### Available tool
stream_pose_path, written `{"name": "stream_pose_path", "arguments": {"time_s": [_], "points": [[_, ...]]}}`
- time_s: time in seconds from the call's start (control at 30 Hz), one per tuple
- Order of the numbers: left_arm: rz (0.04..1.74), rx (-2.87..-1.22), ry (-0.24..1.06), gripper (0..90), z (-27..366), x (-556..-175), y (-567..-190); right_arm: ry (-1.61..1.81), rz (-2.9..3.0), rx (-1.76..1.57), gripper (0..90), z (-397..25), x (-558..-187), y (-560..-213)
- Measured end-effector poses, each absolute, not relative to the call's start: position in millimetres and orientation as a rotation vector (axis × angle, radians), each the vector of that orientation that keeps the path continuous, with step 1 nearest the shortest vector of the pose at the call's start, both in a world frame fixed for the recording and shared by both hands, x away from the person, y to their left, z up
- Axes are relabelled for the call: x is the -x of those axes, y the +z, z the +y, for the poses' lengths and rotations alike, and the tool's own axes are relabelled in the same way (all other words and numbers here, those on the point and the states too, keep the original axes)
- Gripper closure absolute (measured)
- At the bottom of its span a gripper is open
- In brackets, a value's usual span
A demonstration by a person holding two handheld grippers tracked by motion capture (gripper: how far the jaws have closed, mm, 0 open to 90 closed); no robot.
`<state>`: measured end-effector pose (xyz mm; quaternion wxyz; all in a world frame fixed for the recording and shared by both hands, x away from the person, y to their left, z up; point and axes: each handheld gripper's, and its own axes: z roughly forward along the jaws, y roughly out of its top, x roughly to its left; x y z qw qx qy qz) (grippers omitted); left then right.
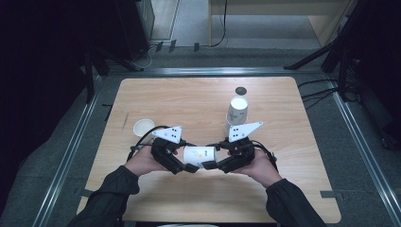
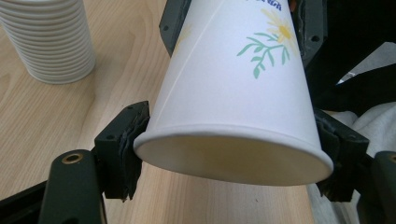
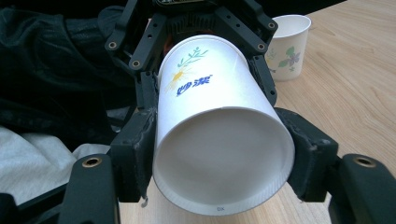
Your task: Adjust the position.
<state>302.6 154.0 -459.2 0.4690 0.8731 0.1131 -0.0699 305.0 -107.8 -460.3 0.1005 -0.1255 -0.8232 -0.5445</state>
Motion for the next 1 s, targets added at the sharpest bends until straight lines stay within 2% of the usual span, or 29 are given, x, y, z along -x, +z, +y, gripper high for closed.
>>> {"name": "stream_pose_path", "arguments": {"time_s": [0.57, 1.0], "points": [[0.293, -2.131, -0.178, 24.4, 156, -305, -459, -1.619, -2.44, 0.39, 30.8, -108, -305, -461], [0.361, -2.121, -0.179, 24.5, 173, -314, -447, -1.622, -2.468, 0.424, 26.6, -117, -307, -460]]}}
